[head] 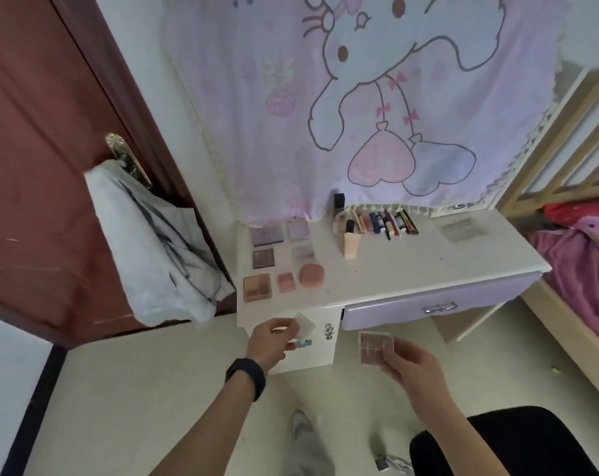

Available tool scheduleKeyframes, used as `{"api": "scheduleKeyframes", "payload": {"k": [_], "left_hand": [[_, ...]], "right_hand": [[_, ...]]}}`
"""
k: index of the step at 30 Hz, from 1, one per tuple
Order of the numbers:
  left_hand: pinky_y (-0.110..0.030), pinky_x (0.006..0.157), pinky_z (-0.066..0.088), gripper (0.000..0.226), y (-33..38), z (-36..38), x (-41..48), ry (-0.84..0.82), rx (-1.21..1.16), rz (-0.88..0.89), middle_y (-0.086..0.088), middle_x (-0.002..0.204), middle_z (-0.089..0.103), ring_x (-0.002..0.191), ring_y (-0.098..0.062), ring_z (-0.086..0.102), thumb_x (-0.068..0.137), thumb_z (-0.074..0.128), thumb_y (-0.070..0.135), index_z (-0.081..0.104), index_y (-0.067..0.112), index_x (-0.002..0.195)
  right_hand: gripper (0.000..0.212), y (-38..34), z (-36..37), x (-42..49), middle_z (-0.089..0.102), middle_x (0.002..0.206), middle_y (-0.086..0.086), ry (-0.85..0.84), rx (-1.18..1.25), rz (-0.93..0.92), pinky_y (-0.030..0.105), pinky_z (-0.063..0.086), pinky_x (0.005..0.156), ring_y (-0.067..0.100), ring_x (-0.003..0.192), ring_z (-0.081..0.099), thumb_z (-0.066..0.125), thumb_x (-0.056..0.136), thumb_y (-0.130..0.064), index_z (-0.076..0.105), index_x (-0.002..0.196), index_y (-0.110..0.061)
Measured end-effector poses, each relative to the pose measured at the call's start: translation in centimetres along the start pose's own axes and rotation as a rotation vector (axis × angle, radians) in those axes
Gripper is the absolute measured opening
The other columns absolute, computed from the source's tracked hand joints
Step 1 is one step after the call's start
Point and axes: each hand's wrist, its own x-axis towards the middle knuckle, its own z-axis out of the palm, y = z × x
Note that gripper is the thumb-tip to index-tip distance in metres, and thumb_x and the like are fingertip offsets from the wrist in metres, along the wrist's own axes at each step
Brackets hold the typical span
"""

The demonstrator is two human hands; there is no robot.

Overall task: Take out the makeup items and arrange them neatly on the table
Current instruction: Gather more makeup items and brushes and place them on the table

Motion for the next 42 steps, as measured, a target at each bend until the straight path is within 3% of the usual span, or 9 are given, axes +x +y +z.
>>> {"api": "scheduleKeyframes", "payload": {"k": [5, 12, 16, 20, 23, 27, 32, 37, 42], "left_hand": [[-0.025, 0.059, 0.047, 0.014, 0.5, -1.2, 9.5, -0.040, 0.055, -0.093, -0.010, 0.104, 0.069, 0.068, -0.018, 0.065, 0.099, 0.060, 0.019, 0.066, 0.018, 0.112], [-0.020, 0.059, 0.048, 0.028, 2.2, 1.2, 18.9, -0.125, 0.156, -0.145, -0.005, 0.100, 0.065, 0.077, -0.018, 0.066, 0.095, 0.061, 0.009, 0.058, 0.015, 0.123], [-0.033, 0.082, 0.053, 0.020, 4.6, 2.7, 23.8, -0.096, 0.277, -0.074, -0.002, 0.099, 0.068, 0.094, -0.025, 0.067, 0.090, 0.068, 0.022, 0.060, 0.023, 0.108], [-0.036, 0.086, 0.056, 0.014, 6.9, 4.1, 28.3, -0.046, 0.296, -0.072, 0.002, 0.095, 0.072, 0.094, -0.021, 0.068, 0.085, 0.069, 0.022, 0.062, 0.033, 0.086], [-0.029, 0.089, 0.054, 0.013, 8.1, 5.5, 30.9, -0.061, 0.379, -0.025, 0.006, 0.098, 0.072, 0.095, -0.017, 0.067, 0.084, 0.069, 0.023, 0.065, 0.035, 0.089], [-0.009, 0.065, 0.045, 0.012, 8.8, 7.6, 33.4, -0.103, 0.474, -0.023, 0.010, 0.096, 0.070, 0.083, -0.009, 0.063, 0.087, 0.069, 0.025, 0.069, 0.032, 0.097], [-0.022, 0.072, 0.046, 0.015, 8.8, 9.8, 35.1, -0.069, 0.684, -0.016, 0.003, 0.106, 0.072, 0.087, -0.015, 0.063, 0.093, 0.064, 0.030, 0.069, 0.026, 0.107], [-0.031, 0.067, 0.048, 0.033, 8.4, 10.7, 34.9, -0.041, 0.989, 0.089, -0.002, 0.107, 0.070, 0.093, -0.026, 0.067, 0.098, 0.055, 0.041, 0.054, 0.027, 0.128], [-0.035, 0.077, 0.051, 0.030, 8.6, 9.4, 33.1, -0.006, 0.950, 0.118, 0.007, 0.113, 0.070, 0.099, -0.024, 0.067, 0.099, 0.049, 0.045, 0.053, 0.038, 0.128]], "right_hand": [[0.016, -0.2, 4.5, 8.6, 0.079, 0.085, 0.000, 0.018, -0.123, 0.028, 0.021, 0.050, 0.064, 0.010, 0.073, 0.071, 0.067, 0.093, -0.001, 0.075, 0.102, -0.012], [0.013, 0.5, 8.9, 18.3, 0.076, 0.093, 0.001, 0.089, -0.197, 0.134, 0.025, 0.052, 0.062, 0.015, 0.081, 0.071, 0.068, 0.096, -0.009, 0.070, 0.108, -0.011], [0.018, 1.1, 10.0, 22.8, 0.075, 0.097, 0.007, 0.101, -0.274, 0.192, 0.035, 0.055, 0.070, 0.020, 0.083, 0.070, 0.067, 0.097, -0.011, 0.068, 0.114, -0.005], [0.023, 1.8, 10.6, 26.8, 0.075, 0.103, 0.003, 0.117, -0.508, 0.181, 0.041, 0.055, 0.090, 0.026, 0.092, 0.069, 0.066, 0.097, -0.022, 0.070, 0.116, -0.009], [0.024, 2.2, 10.8, 28.4, 0.069, 0.090, -0.008, 0.167, -0.701, 0.127, 0.025, 0.044, 0.079, 0.015, 0.086, 0.062, 0.062, 0.099, -0.033, 0.070, 0.112, -0.015], [0.029, 2.5, 11.0, 29.7, 0.065, 0.091, -0.005, 0.175, -0.874, 0.072, 0.033, 0.048, 0.077, 0.022, 0.091, 0.065, 0.057, 0.098, -0.045, 0.066, 0.104, -0.018], [0.029, 2.9, 10.7, 30.4, 0.057, 0.096, -0.003, 0.114, -0.992, 0.033, 0.029, 0.037, 0.076, 0.018, 0.086, 0.051, 0.057, 0.096, -0.049, 0.060, 0.096, -0.020], [0.025, 2.6, 9.9, 30.5, 0.056, 0.092, -0.007, 0.053, -0.933, 0.025, 0.027, 0.041, 0.073, 0.015, 0.084, 0.055, 0.059, 0.097, -0.047, 0.058, 0.091, -0.023], [0.020, 2.0, 9.3, 30.6, 0.058, 0.090, -0.006, 0.002, -0.906, 0.005, 0.022, 0.040, 0.068, 0.010, 0.079, 0.058, 0.063, 0.098, -0.038, 0.059, 0.088, -0.020]]}}
